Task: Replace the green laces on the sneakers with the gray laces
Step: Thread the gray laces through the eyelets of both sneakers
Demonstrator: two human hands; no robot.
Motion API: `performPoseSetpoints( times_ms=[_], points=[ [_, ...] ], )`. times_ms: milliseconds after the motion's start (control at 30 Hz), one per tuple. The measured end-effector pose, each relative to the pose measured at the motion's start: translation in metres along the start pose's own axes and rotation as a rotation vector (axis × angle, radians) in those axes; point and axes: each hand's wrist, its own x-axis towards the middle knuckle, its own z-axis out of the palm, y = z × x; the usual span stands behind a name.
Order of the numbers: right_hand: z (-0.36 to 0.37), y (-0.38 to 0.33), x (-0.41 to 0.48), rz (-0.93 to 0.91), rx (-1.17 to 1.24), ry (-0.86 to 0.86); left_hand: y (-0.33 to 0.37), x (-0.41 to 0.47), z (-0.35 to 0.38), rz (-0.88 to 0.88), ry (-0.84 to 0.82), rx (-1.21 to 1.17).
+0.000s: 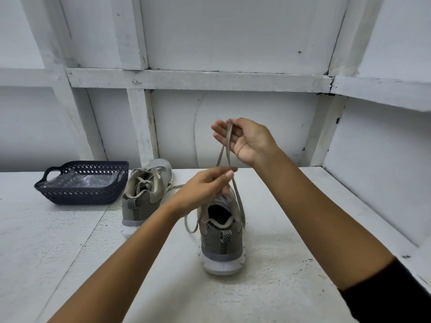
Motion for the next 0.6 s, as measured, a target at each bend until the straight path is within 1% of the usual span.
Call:
performPoseSetpoints(
  times_ms=[67, 133, 200, 267, 300, 367, 433, 600],
  points=[
    [-0.001, 0.001, 0.007, -0.010, 0.019, 0.004, 0.001, 0.003, -0.001, 0.015, -0.079, -0.036],
    [-0.006, 0.002, 0.013, -0.022, 0.031, 0.025, 0.001, 0.007, -0.008, -0.018, -0.078, -0.111],
    [-0.016, 0.008, 0.016, 0.013, 0.006, 0.044, 0.005, 0.012, -0.017, -0.054, -0.030, -0.286],
    [-0.029, 0.020, 0.017, 0.123, -0.098, 0.028, 0.013, 0.022, -0.031, -0.062, 0.081, -0.446],
    [-0.036, 0.027, 0.016, 0.184, -0.163, -0.003, 0.017, 0.028, -0.038, -0.063, 0.138, -0.483],
    [-0.048, 0.040, 0.012, 0.281, -0.232, -0.078, 0.022, 0.042, -0.051, -0.076, 0.208, -0.489],
    [-0.055, 0.049, 0.006, 0.321, -0.267, -0.135, 0.023, 0.054, -0.062, -0.127, 0.239, -0.467],
    [-0.069, 0.060, -0.005, 0.251, -0.314, -0.222, 0.013, 0.075, -0.082, -0.252, 0.287, -0.424]
  ],
)
